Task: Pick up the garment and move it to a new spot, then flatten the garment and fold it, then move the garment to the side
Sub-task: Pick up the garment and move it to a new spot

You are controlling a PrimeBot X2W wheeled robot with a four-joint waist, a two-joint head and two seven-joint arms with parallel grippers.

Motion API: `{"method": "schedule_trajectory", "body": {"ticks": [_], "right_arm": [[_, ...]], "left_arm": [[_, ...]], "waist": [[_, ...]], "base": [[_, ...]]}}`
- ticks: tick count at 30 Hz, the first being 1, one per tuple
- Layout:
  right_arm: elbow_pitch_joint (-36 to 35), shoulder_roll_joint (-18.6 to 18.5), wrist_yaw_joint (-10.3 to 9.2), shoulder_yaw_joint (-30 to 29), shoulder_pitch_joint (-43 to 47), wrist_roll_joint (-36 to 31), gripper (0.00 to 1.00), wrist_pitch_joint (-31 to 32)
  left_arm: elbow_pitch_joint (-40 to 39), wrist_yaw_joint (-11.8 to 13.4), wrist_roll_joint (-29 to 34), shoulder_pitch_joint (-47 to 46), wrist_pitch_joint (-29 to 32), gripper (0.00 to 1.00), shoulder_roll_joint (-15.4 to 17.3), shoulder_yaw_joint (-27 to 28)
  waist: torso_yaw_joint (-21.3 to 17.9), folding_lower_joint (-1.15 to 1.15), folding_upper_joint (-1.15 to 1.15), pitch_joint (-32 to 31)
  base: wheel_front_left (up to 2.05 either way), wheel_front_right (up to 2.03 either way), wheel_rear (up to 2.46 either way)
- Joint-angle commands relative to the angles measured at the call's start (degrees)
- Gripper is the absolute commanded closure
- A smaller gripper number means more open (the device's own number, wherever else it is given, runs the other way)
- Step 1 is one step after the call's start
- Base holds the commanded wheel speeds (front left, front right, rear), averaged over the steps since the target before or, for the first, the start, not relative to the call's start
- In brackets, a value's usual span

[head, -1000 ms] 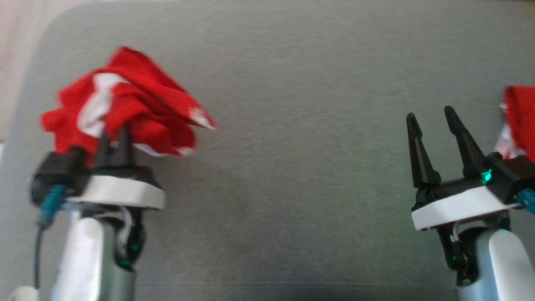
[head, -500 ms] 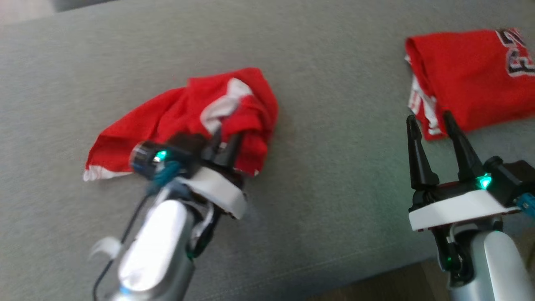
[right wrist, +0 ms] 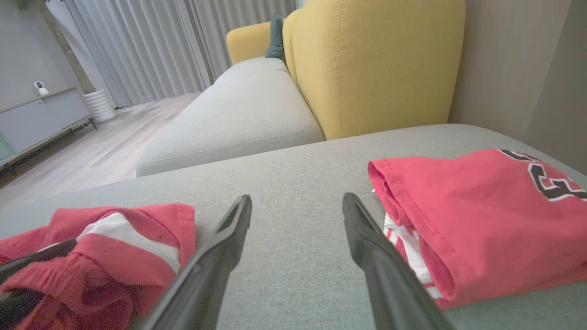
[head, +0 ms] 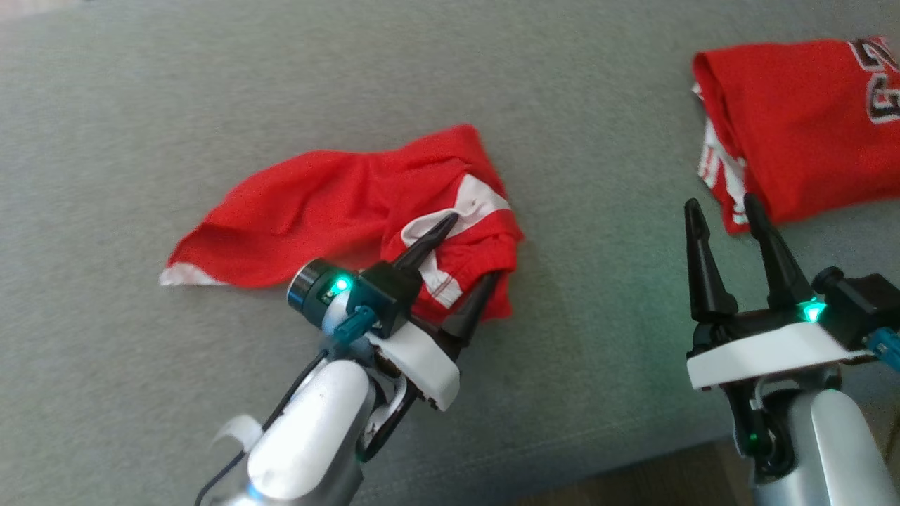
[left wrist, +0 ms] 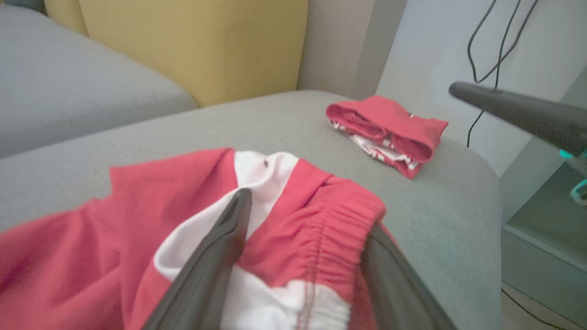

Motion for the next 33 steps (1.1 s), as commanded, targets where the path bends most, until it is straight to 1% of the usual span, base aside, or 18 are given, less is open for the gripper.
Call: {"method": "schedule_trajectory", "body": {"ticks": [1,6,11,21,27,29,33], "right_arm": [[-1.8,-0.2,-0.05,0.9,-1.2,-0.3,0.00,-0.3],[-2.2,-0.2,-0.05,1.0,-1.0,-1.1,0.00,0.7],[-2.8,-0.2,-0.05,0.6,-0.3,-1.6,0.00,1.8],[-3.9,-0.2,-0.05,0.4,0.8,-1.4,0.00,2.7],[-4.1,-0.2,-0.05,-0.3,1.3,-1.1,0.00,2.8],[-4.1,-0.2,-0.05,-0.5,1.4,-1.2,0.00,3.1],[-4.4,-0.2,-0.05,-0.7,1.4,-1.5,0.00,3.4]], "left_arm": [[-3.1,0.1,0.5,-1.0,-1.1,0.00,0.3,1.1],[-7.4,1.6,0.0,1.4,-2.3,0.00,2.1,2.7],[-9.6,3.5,-1.4,3.9,-1.9,0.00,4.1,5.3],[-12.1,4.5,-4.8,6.9,4.8,0.00,7.6,7.6],[-13.5,6.5,-5.8,9.2,5.3,0.00,10.1,10.3],[-14.0,7.6,-6.8,10.8,5.0,0.00,11.0,12.0],[-14.9,9.0,-7.9,12.6,4.1,0.00,12.1,14.2]], "waist": [[1.9,0.00,0.00,-1.6],[4.8,0.00,0.00,-3.8],[6.9,0.00,0.00,-5.5],[8.1,0.00,0.00,-6.3],[9.3,0.00,0.00,-6.2],[10.1,0.00,0.00,-6.4],[11.1,0.00,0.00,-6.8]], "base": [[0.00,0.00,0.00],[0.00,0.00,0.00],[0.00,0.00,0.00],[0.00,0.00,0.00],[0.00,0.00,0.00],[0.00,0.00,0.00],[0.00,0.00,0.00]]}}
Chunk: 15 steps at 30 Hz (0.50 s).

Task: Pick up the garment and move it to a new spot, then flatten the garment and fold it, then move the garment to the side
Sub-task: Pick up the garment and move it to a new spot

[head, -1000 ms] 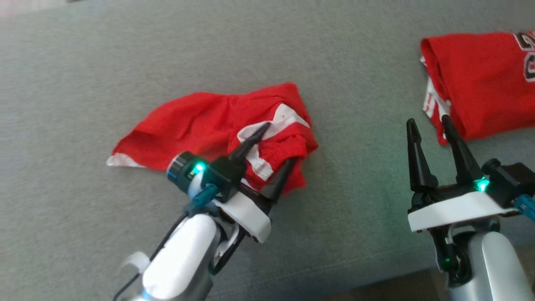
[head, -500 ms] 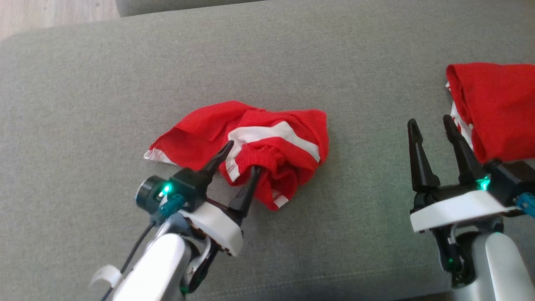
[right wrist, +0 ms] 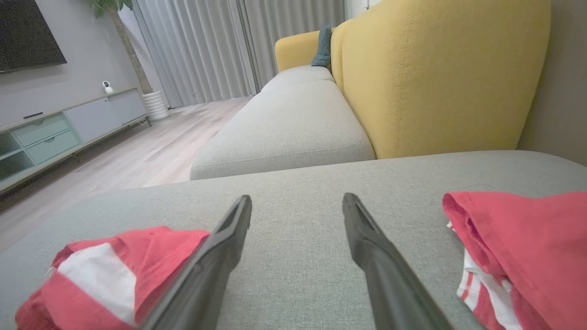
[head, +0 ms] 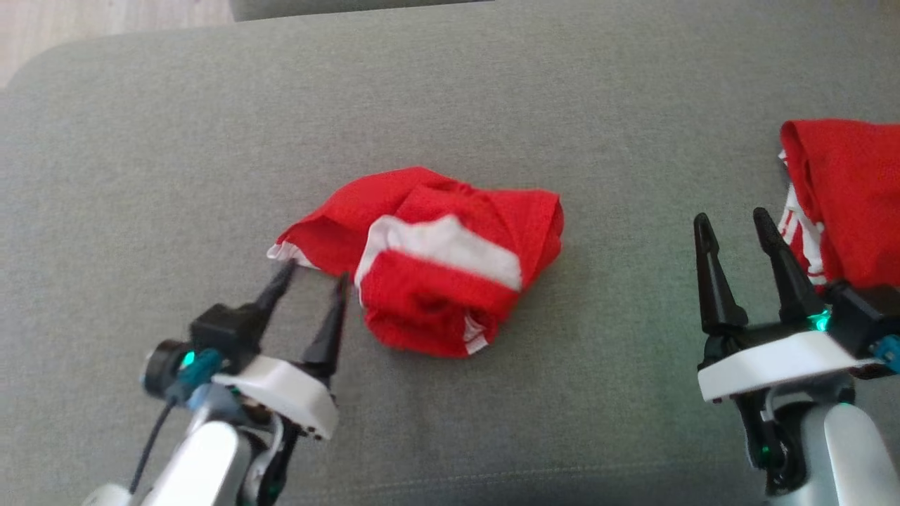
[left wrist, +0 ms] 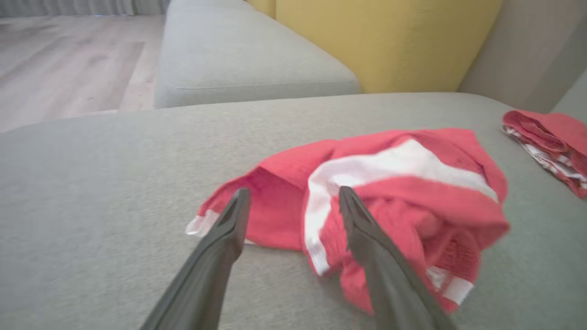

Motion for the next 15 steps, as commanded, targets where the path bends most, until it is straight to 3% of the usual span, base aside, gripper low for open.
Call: {"method": "schedule_trajectory", "body": {"ticks": [1,15], "right_arm": [[-2.4,-0.2,-0.05,0.9,-0.9,-0.2,0.00,0.3],[-3.4,-0.2,-0.05,0.0,0.8,-1.0,0.00,1.7]], "left_arm": [[-2.6,0.8,-0.6,-1.3,-0.9,0.00,1.6,3.2],[-6.1,4.7,-2.8,2.9,-7.7,0.00,2.2,11.5]], "waist": [[0.4,0.00,0.00,-0.2],[1.8,0.00,0.00,-2.9]], "base": [[0.00,0.00,0.00],[0.00,0.00,0.00]]}}
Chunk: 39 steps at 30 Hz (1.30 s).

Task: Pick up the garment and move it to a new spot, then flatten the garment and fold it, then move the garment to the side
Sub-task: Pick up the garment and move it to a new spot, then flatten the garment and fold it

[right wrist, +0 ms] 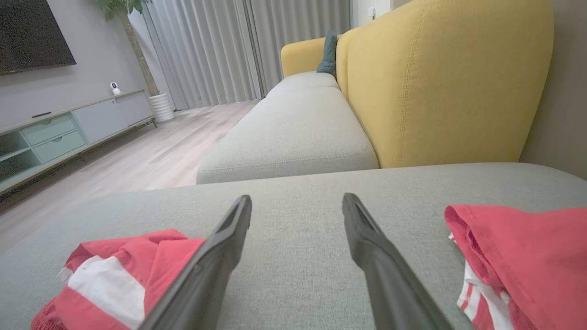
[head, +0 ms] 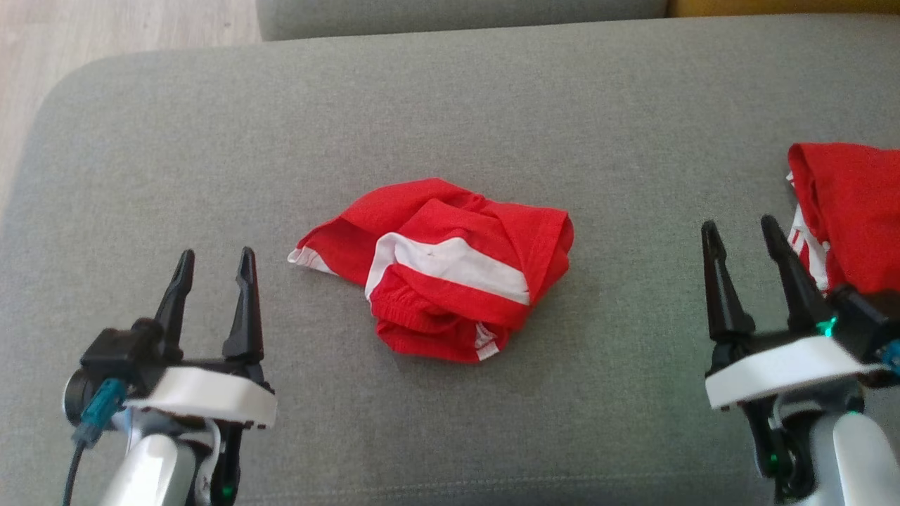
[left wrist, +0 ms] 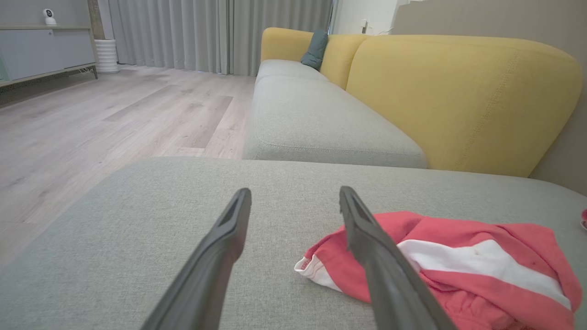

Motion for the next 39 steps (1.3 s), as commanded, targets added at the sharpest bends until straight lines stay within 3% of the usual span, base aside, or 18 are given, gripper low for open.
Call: {"method": "schedule_trajectory", "body": {"ticks": [1,25,32,39], "right_arm": [[-2.3,-0.2,-0.05,1.2,0.2,-0.4,0.00,0.3],[-3.1,-0.3,-0.05,2.5,1.1,-0.6,0.00,2.3],[1.2,-1.4,-0.05,12.3,-0.2,1.3,0.00,7.7],[5.9,-1.2,-0.05,18.8,-3.3,3.2,0.00,7.0]], "left_arm": [[-2.4,0.2,0.3,-1.0,-0.7,0.00,1.6,2.7],[-2.6,-1.9,3.0,-0.1,-1.2,0.00,0.2,4.8],[-2.8,-2.6,4.7,-2.9,-1.2,0.00,-1.0,4.4],[-3.0,-3.6,6.1,-5.1,-1.2,0.00,-2.5,3.9]], "waist": [[0.1,0.00,0.00,-0.4],[0.3,0.00,0.00,-0.5],[2.6,0.00,0.00,2.0],[4.9,0.00,0.00,4.1]], "base": [[0.00,0.00,0.00],[0.00,0.00,0.00],[0.00,0.00,0.00],[0.00,0.00,0.00]]}}
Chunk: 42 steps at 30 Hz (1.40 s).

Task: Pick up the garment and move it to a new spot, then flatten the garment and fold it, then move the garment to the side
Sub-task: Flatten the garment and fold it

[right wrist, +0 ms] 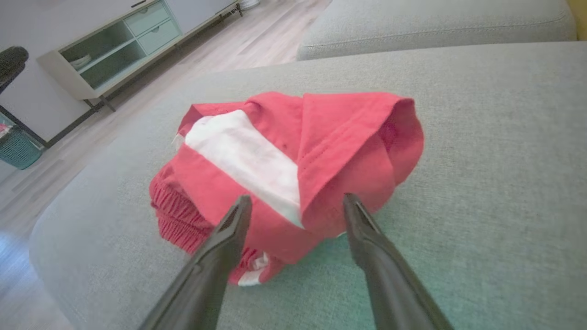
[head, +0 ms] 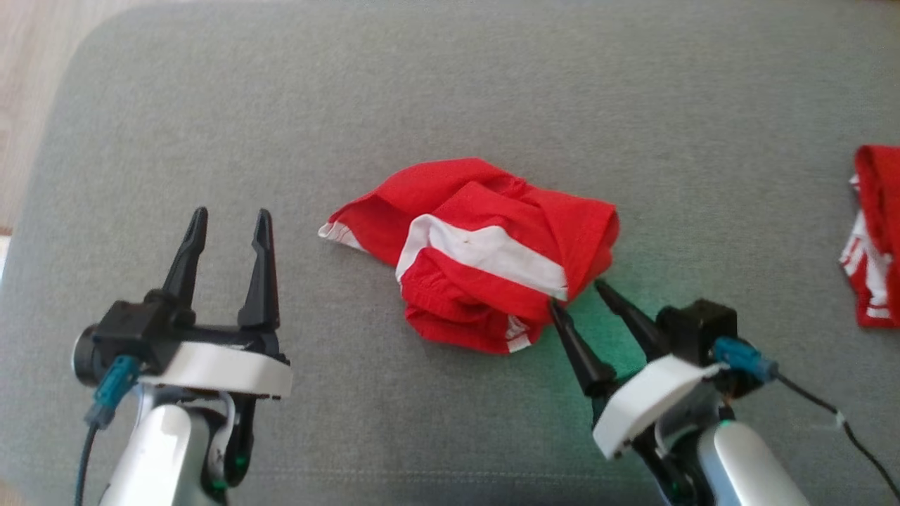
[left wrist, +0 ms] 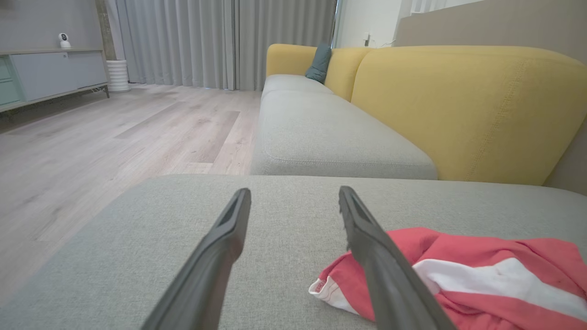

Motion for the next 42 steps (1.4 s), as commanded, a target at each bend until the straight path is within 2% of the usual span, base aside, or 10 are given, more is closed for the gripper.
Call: {"method": "schedule_trajectory", "body": {"ticks": [1,6,7,8,9,19,25,31,36,42], "right_arm": [[-1.6,-0.1,-0.05,1.0,-2.6,0.2,0.00,-0.6],[1.9,0.2,-0.05,0.9,-5.4,0.4,0.00,-2.1],[2.7,0.4,-0.05,0.8,-6.3,0.7,0.47,-2.6],[3.1,0.4,-0.05,0.6,-6.6,0.8,0.69,-2.7],[3.6,0.5,-0.05,-0.1,-7.0,0.9,1.00,-3.1],[-1.6,-0.9,-0.05,-7.0,-7.3,1.0,1.00,-3.9],[-8.2,-3.5,-0.05,-13.0,-6.8,1.2,1.00,-0.5],[-12.4,-4.5,-0.05,-18.9,-5.7,1.6,1.00,3.8],[-9.8,-4.8,-0.05,-24.0,-6.2,2.8,1.00,5.8],[-2.9,-5.8,-0.05,-25.0,-9.5,4.2,1.00,4.0]], "left_arm": [[-1.8,-0.1,0.6,-2.3,-0.7,0.00,0.6,2.0],[-1.6,-1.1,1.5,-3.2,-0.7,0.00,-0.7,2.5],[-1.4,-1.4,1.8,-3.4,-0.7,0.00,-1.1,2.7],[-1.4,-1.5,2.0,-3.5,-0.7,0.00,-1.4,2.8],[-1.2,-1.8,2.3,-3.7,-0.7,0.00,-1.8,3.1],[-1.5,-3.0,4.1,-3.8,-0.7,0.00,-3.2,5.0],[-1.4,-3.8,5.0,-4.3,-0.7,0.00,-3.8,6.0],[-1.5,-4.4,5.9,-4.4,-0.7,0.00,-4.6,6.4],[-1.7,-5.4,6.7,-5.4,-0.7,0.00,-5.2,6.7],[-1.6,-6.2,7.4,-6.7,-0.7,0.00,-5.7,6.6]], "waist": [[0.7,0.00,0.00,0.7],[1.6,0.00,0.00,1.9],[1.7,0.00,0.00,2.3],[1.8,0.00,0.00,2.4],[1.9,0.00,0.00,2.6],[0.7,0.00,0.00,3.6],[-0.2,0.00,0.00,4.4],[-0.7,0.00,0.00,4.7],[-0.4,0.00,0.00,6.7],[0.0,0.00,0.00,9.3]], "base": [[0.00,0.00,0.00],[0.00,0.00,0.00],[0.00,0.00,0.00],[0.00,0.00,0.00],[0.00,0.00,0.00],[0.00,0.00,0.00],[0.00,0.00,0.00],[0.00,0.00,0.00],[0.00,0.00,0.00],[0.00,0.00,0.00]]}}
